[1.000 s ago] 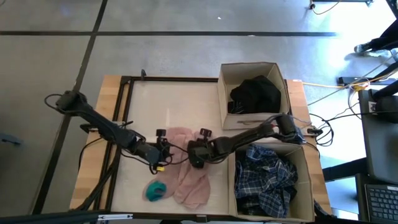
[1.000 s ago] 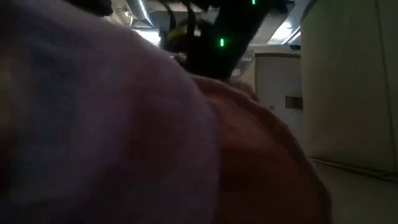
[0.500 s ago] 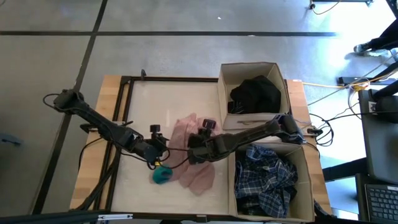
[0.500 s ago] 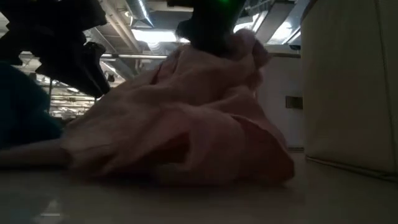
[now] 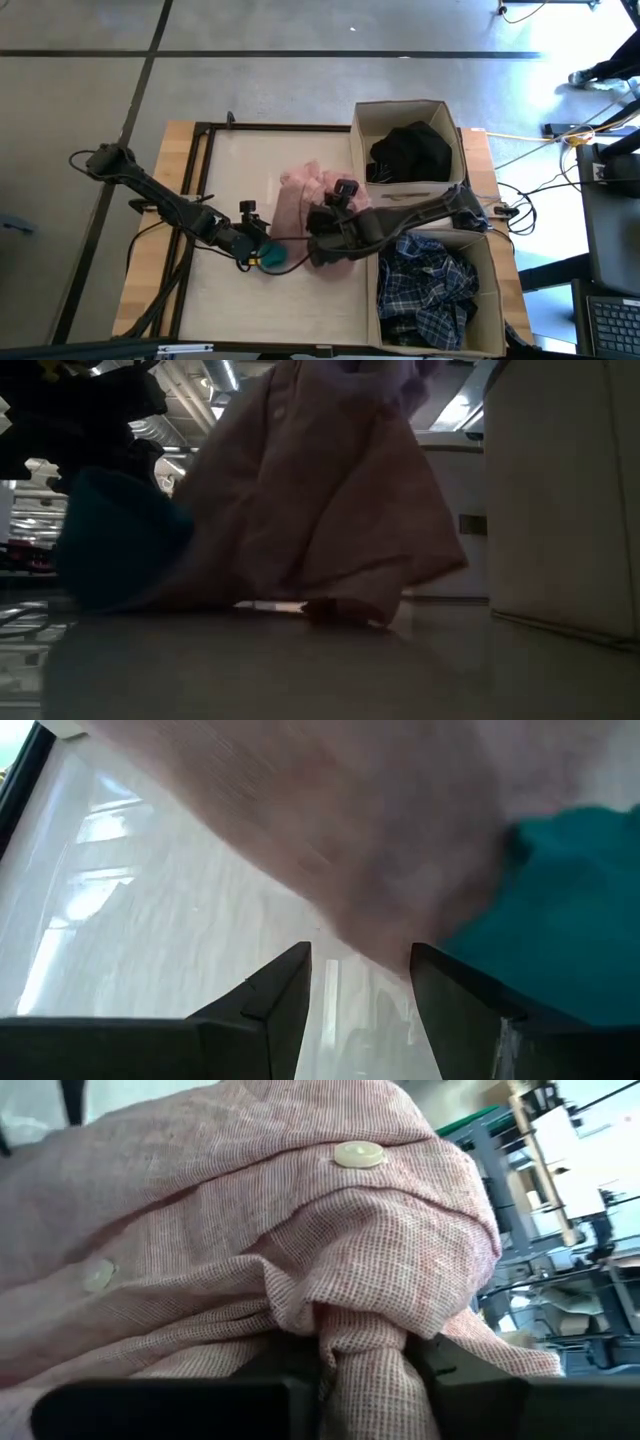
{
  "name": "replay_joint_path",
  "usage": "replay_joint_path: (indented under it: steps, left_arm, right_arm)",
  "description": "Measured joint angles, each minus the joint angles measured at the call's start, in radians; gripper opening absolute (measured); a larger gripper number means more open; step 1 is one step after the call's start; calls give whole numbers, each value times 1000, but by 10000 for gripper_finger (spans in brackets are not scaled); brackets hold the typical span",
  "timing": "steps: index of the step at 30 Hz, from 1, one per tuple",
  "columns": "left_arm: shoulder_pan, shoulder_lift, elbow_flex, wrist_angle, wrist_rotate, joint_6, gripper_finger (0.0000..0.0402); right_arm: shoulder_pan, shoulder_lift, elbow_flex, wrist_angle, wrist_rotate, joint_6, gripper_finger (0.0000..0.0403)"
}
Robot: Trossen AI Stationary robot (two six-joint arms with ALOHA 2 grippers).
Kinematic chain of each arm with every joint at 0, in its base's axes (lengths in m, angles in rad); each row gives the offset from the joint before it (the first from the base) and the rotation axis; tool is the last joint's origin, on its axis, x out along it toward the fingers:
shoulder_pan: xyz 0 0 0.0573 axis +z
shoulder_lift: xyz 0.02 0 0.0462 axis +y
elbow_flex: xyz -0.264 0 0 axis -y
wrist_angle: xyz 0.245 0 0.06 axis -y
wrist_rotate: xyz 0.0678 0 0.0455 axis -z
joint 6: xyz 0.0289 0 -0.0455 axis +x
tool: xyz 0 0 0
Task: Sort clothes
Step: Put the pink shirt into the bottom laundry organizer
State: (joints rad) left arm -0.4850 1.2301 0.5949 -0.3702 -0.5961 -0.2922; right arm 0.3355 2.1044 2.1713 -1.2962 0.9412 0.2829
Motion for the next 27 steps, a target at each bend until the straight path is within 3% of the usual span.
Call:
replay_joint_path:
  steps: [8, 27]
  left_arm:
    - [0, 0, 0, 0, 0, 1, 164]
    - [0, 0, 0, 14, 0, 7, 164]
  right_arm:
    - [13, -2, 186, -135, 63, -3, 63]
    - [190, -232, 171, -120, 190, 2, 63]
